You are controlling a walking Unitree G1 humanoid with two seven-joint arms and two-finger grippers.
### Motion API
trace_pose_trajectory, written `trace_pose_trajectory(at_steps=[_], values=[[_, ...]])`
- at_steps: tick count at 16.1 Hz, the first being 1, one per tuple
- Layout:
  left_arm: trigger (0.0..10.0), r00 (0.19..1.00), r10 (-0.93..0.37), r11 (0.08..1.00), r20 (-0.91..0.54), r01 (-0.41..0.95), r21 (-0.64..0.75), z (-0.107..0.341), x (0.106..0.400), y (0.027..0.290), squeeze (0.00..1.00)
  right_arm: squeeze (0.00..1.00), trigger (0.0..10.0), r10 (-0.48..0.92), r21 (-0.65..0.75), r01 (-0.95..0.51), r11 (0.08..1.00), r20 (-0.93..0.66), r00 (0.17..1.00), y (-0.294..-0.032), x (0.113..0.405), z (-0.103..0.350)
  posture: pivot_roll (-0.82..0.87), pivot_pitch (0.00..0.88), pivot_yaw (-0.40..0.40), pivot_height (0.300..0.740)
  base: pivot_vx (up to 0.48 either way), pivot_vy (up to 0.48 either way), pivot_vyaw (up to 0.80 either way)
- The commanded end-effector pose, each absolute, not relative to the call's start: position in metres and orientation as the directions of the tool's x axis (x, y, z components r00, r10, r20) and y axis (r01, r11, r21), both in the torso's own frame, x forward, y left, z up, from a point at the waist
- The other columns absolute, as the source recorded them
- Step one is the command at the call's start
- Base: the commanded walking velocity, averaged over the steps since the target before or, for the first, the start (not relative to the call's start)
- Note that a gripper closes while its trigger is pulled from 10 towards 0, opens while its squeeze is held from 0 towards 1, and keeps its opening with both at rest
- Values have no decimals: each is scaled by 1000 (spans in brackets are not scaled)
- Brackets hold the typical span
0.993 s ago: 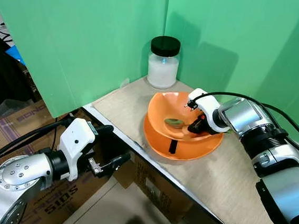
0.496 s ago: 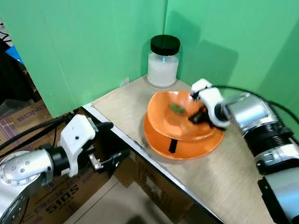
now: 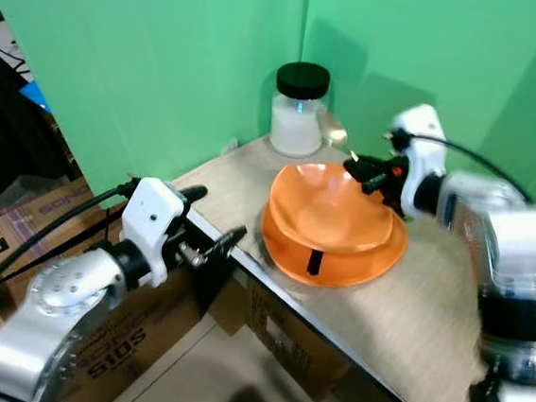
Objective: Setting the table
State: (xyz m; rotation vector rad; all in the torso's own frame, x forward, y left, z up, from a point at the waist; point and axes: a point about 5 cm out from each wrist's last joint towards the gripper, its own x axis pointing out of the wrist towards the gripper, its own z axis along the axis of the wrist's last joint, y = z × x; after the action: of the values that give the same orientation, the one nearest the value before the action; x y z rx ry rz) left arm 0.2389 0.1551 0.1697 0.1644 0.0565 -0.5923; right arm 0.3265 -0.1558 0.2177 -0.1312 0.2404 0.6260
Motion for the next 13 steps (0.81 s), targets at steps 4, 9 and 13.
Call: trace_pose_trajectory(at_steps=[4, 9, 13], values=[[10000, 925, -378, 920, -29, 379, 101, 177, 241, 144, 0, 0, 10000, 491, 51, -495, 868, 71, 868, -142, 271, 232, -60, 0, 71, 740, 0, 0, 0], [10000, 972, -235, 967, 4, 233, 99, 177, 230, 142, 0, 0, 10000, 309, 59, -313, 948, 68, 949, -138, 235, 205, -46, 0, 52, 740, 0, 0, -480], [10000, 982, -188, 979, 9, 186, 84, 181, 223, 148, 0, 0, 10000, 282, 59, -286, 956, 60, 957, -137, 239, 203, -20, 0, 22, 740, 0, 0, -800]])
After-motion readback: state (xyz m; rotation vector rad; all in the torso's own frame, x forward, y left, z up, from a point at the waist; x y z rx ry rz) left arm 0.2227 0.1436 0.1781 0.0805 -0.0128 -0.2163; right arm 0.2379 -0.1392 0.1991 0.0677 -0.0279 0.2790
